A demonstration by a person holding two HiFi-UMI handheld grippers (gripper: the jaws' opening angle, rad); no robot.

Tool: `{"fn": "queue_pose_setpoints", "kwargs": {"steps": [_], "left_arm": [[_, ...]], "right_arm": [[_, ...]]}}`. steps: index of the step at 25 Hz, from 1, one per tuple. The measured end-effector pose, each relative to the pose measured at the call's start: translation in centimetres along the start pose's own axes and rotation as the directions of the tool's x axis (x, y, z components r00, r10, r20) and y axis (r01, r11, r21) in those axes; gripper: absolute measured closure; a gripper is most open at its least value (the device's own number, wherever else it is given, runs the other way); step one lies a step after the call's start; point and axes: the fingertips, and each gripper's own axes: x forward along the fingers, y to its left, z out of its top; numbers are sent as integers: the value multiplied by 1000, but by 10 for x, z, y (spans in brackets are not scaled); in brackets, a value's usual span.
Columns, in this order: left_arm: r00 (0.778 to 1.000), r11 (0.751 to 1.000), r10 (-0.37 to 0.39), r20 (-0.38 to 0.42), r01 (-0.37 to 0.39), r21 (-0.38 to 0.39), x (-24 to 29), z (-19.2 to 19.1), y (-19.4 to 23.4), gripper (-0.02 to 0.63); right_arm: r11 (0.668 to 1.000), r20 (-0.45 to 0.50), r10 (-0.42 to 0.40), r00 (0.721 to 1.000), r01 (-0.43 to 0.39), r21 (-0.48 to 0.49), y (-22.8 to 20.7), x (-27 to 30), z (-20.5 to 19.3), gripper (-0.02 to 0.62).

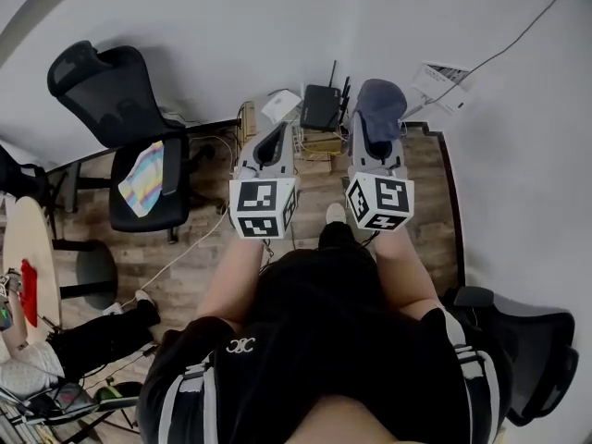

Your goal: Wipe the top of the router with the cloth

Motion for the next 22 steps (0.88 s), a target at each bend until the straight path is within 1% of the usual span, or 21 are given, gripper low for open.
{"fn": "queue_pose_setpoints", "kwargs": {"steps": [7, 13, 17, 22], "left_arm": [[998, 999, 35, -45, -36, -24, 76, 7, 10, 595], [993, 995, 91, -75, -94, -39, 143, 6, 14, 595], [984, 987, 149, -99, -154, -53, 176, -1, 17, 595], [969, 974, 209, -132, -218, -57, 196, -11, 23, 595]], "right_arm": [[999, -59, 43, 997, -42, 16, -41, 68, -12, 548], [992, -92, 129, 987, -128, 25, -79, 128, -23, 548], [980, -138, 200, 970, -198, 29, -98, 160, -39, 548], [957, -189, 290, 938, -287, 40, -107, 188, -59, 548]]}}
